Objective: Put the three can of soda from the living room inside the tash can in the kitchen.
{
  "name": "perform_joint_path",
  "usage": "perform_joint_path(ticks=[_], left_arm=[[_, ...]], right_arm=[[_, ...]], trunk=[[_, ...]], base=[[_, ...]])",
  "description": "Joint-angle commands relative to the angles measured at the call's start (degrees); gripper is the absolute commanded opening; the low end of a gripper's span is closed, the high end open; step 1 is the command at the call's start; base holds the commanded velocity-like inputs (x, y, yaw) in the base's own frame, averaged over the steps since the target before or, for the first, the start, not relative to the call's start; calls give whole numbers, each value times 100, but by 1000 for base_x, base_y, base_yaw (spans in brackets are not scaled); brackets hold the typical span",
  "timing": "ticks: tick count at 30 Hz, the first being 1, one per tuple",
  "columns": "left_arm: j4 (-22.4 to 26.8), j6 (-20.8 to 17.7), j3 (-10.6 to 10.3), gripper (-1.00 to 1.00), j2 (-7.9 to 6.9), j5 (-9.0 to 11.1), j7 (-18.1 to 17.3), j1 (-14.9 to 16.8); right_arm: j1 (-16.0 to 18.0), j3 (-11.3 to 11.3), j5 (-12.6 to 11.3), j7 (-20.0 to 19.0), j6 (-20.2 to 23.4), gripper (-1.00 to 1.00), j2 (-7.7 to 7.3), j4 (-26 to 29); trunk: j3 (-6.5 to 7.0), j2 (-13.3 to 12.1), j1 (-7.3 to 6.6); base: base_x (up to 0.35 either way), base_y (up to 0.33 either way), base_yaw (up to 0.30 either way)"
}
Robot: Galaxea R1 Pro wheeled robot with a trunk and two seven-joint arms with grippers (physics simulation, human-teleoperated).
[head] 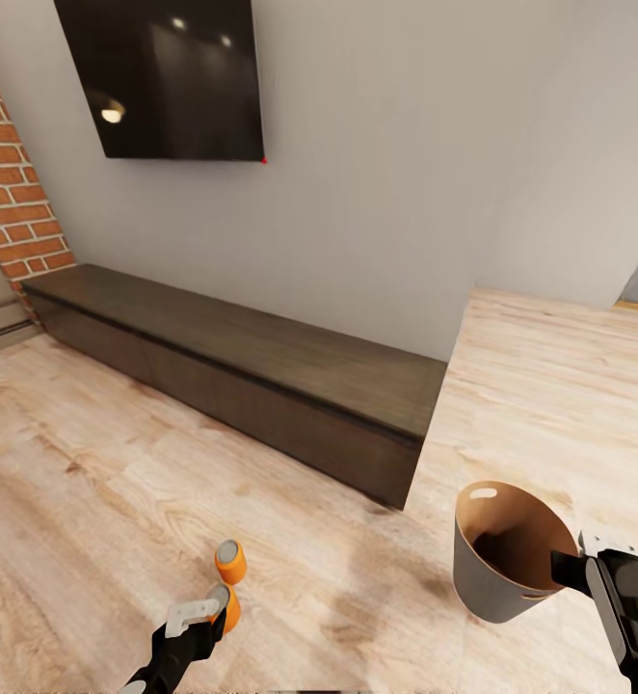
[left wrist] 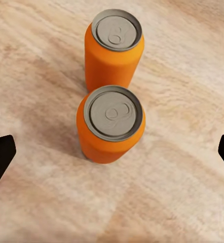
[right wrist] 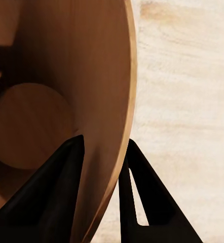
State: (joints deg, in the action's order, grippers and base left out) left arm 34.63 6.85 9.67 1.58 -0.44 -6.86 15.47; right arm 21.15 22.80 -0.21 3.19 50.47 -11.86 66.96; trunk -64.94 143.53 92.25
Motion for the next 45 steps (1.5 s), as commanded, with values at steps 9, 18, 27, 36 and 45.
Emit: perform_joint_path(ticks=[9, 18, 27, 36, 45], left_arm=[[0, 0, 0, 100, 0, 0, 0, 0], [-3, 0, 0, 100, 0, -5, 0, 0], [-1, 0, 0, 100, 0, -5, 0, 0], [-2, 0, 0, 100, 0, -3, 0, 0], [-4, 0, 0, 100, 0, -2, 0, 0]], right_arm=[[25, -9, -24, -9, -10, -100, -19, 185], [344, -16, 16, 5, -9, -100, -40, 565], [512, -17, 13, 4, -4, -100, -69, 580], [530, -20, 12, 2, -3, -100, -71, 581], [530, -21, 12, 1, -3, -100, -71, 581]], trunk=[[-35, 1, -1], [-37, 1, -1], [-49, 1, -1], [-124, 1, -1], [-205, 1, -1]], base=[[0, 0, 0], [0, 0, 0], [0, 0, 0], [0, 0, 0], [0, 0, 0]])
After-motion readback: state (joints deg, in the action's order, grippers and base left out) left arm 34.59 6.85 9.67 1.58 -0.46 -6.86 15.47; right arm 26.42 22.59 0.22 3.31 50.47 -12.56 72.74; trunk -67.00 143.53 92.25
